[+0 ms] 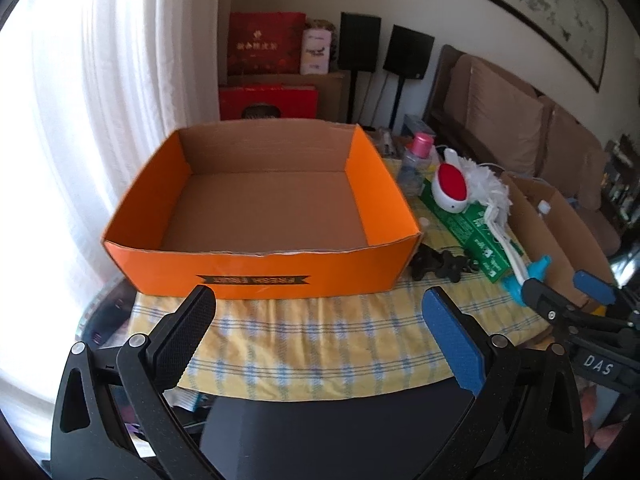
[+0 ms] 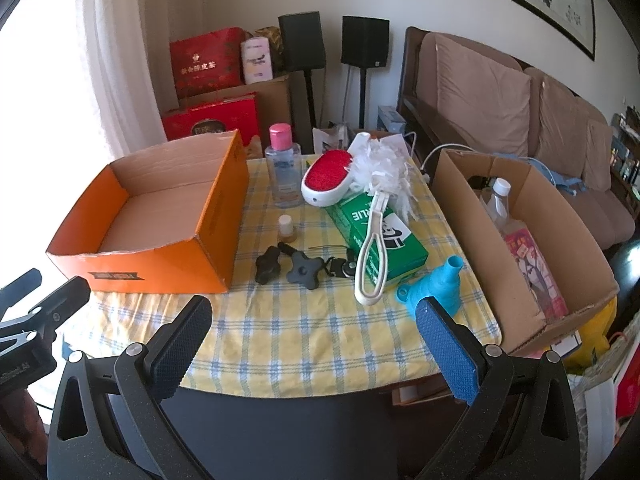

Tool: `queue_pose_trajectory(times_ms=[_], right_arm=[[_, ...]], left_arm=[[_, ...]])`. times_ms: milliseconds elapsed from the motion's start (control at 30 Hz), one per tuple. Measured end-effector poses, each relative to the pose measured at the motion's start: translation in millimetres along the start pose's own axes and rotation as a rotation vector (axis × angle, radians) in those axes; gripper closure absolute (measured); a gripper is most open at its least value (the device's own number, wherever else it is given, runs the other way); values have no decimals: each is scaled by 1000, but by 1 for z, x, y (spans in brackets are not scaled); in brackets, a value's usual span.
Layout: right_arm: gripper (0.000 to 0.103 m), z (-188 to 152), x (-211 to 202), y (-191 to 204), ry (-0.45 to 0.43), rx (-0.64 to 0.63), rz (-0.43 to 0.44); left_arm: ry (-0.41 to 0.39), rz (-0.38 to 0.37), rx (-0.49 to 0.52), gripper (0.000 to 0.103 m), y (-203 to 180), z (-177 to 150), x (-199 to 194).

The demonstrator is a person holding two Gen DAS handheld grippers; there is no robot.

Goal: Organize objects
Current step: 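Move the right tool toward the blue silicone funnel on the table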

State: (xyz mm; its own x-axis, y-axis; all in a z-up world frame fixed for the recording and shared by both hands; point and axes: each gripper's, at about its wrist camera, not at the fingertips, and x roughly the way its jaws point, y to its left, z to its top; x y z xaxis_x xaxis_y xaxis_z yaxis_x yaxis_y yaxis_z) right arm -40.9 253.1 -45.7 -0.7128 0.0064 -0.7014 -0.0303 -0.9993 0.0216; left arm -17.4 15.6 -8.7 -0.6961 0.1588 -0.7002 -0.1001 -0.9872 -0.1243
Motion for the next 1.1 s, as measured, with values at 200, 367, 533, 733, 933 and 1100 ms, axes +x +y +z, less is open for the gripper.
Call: queue_pose_trajectory(times_ms=[200,367,533,733,933,1100], right_arm=[[0,3,11,-6,-1,-34,-54],[0,5,23,-16,15,-13,-30],[0,8,32,-24,30,4,-12],[0,12,42,-44,45,53,24],[0,18,52,-60,56,90,66],[0,22,56,-67,50,91,65]], left_arm=[[7,-27,15,0,-11,7,11],[7,-40,36,0,-23,16,19],[14,-73,44,0,-34,26,28],[26,-116,72,0,-51,41,37],[36,-159,104,0,-73,58,47],[55,-199,141,0,-96,71,58]])
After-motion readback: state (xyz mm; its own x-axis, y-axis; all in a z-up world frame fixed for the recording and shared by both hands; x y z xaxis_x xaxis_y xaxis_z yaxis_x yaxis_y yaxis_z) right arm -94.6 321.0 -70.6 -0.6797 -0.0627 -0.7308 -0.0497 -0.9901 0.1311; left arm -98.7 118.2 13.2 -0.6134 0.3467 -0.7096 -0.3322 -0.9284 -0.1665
